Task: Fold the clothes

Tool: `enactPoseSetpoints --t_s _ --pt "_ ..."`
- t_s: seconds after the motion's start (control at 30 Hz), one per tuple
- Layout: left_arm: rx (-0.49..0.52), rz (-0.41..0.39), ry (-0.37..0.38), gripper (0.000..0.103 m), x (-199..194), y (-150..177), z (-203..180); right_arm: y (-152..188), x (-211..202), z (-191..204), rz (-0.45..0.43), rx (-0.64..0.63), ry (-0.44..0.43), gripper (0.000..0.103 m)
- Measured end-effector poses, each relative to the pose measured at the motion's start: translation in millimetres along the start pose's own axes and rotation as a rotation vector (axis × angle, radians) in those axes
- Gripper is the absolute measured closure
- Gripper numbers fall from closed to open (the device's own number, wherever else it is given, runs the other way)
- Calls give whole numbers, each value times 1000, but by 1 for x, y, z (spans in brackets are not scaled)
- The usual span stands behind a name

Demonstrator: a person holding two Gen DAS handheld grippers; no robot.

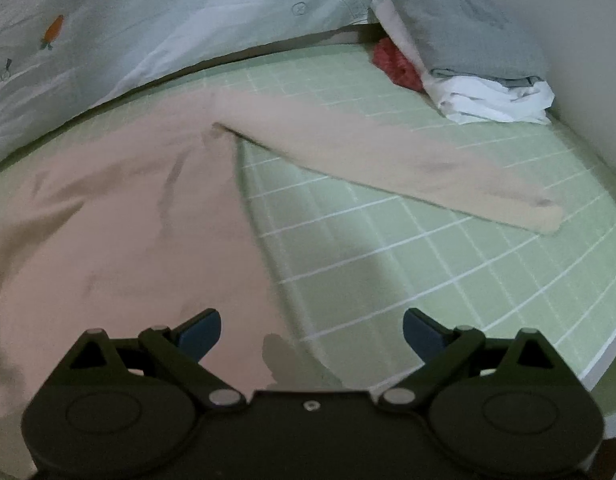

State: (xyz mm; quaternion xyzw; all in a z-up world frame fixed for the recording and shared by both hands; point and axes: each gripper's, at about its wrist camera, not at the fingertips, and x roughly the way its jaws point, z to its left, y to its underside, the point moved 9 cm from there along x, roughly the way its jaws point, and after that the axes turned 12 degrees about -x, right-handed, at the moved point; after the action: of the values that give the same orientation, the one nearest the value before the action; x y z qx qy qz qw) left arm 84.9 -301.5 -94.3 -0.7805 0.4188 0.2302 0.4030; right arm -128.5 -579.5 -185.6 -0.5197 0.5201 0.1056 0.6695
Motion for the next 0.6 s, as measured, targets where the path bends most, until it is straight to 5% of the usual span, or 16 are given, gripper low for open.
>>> enactPoseSetpoints --t_s 0.13,0.23,0.27,0.3,0.4,0.6 --pt "157 103 179 90 7 59 -105 -3 0 -29 -25 -19 15 4" --pt "260 169 209 56 8 101 -138 -5 0 -48 -33 4 21 4" --pt "289 185 204 33 8 113 -144 -5 0 -53 -36 13 21 4" --pt "312 182 176 18 10 117 -140 -6 1 -56 -37 21 21 4" --pt "332 133 47 17 9 112 -113 -8 4 -54 -36 42 9 4" --pt "148 65 -179 16 -1 51 -14 -22 9 -4 -42 44 -53 4"
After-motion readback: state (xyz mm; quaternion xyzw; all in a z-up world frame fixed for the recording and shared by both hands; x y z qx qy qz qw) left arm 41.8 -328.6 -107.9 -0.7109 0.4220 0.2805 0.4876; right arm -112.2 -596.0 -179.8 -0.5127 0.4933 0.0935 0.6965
